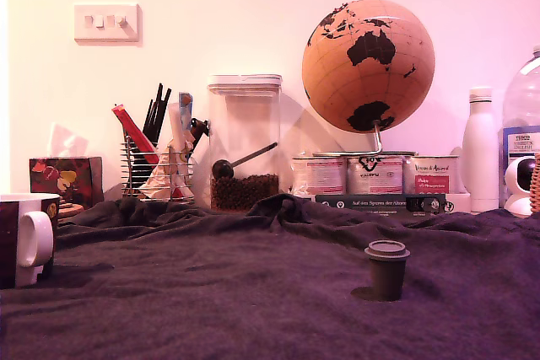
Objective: Pick up the coffee capsules on the table and drop them inside the coffee cup
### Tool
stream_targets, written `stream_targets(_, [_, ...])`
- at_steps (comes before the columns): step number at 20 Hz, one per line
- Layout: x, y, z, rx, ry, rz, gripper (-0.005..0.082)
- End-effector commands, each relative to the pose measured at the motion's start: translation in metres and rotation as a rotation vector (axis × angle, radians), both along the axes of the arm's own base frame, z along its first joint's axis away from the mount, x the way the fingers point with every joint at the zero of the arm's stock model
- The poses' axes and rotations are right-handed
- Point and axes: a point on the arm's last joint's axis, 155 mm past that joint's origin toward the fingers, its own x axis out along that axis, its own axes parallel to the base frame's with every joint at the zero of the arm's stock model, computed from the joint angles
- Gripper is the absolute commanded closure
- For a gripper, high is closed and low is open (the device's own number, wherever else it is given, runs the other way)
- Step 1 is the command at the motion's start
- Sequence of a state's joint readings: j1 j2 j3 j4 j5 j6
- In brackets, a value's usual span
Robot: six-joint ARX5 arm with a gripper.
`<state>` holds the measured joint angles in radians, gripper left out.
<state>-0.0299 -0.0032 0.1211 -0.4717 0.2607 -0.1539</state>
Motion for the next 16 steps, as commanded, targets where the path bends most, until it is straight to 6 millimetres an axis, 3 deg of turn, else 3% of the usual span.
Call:
stream_targets(1, [0.011, 0.01, 0.019, -0.015, -0.094, 0.063, 0.0788])
stream_targets(9, [0.011, 0.009, 0.021, -0.045, -0.096, 0.065, 0.0788])
stream_targets(16, [0.007, -0.02, 0.046, -0.18, -0.154, -0.065, 0.0788])
